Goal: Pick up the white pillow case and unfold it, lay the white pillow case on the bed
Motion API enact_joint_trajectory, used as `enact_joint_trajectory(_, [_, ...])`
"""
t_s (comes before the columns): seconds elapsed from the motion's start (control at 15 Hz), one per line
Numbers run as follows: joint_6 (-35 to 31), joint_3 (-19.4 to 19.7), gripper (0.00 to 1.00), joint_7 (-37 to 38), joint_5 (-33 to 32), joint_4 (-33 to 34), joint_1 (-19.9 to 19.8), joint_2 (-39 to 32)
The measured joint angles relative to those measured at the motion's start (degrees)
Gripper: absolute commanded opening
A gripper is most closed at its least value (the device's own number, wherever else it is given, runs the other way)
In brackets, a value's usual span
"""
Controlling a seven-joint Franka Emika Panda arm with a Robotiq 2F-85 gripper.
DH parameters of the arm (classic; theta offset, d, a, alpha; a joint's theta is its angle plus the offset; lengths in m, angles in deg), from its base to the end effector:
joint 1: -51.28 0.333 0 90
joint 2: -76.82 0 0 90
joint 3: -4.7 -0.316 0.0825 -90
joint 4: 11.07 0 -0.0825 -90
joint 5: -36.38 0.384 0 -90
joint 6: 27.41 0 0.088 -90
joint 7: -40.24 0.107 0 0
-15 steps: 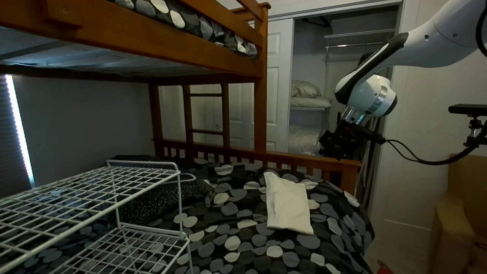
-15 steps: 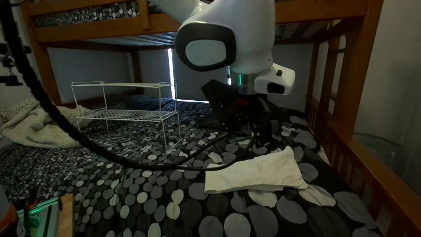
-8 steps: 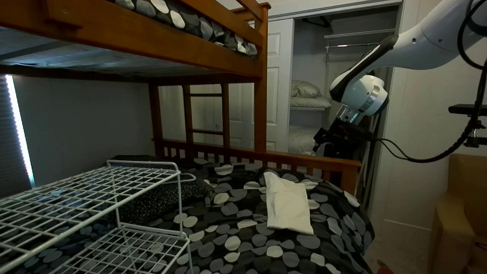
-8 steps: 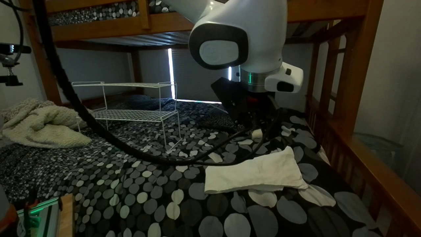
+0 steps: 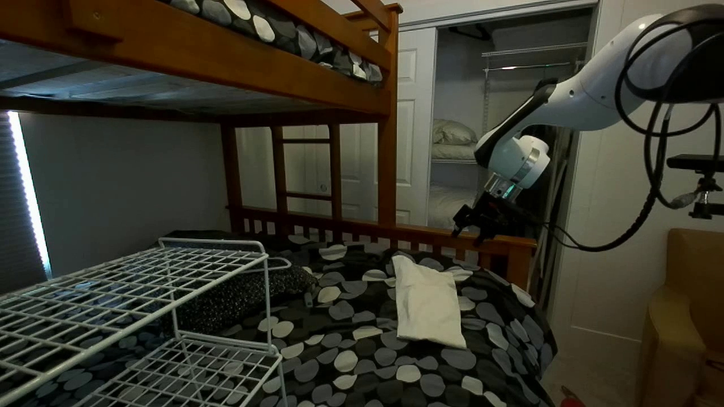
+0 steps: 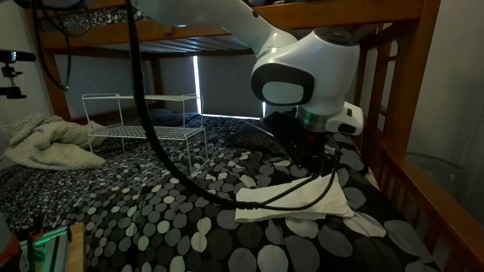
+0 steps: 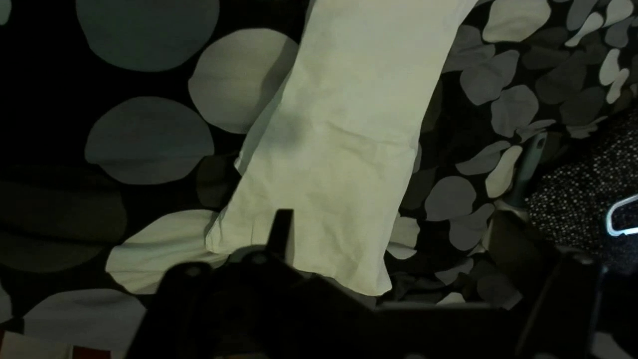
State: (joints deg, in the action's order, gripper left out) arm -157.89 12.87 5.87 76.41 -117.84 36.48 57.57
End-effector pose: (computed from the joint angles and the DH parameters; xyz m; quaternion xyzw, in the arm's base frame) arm 0.5980 -0.2301 0.3511 -0.9616 0.1118 -0.1555 0.1967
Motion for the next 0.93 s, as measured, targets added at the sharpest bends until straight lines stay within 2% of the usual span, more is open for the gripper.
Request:
enact_joint_trajectory(0.53, [2.3, -4.9, 1.00, -0.2, 1.3, 12.9, -5.4, -14.9])
enact_joint_trajectory(0.93, [3.5, -7.1, 1.00, -0.2, 1.3, 20.3, -7.9, -22.8])
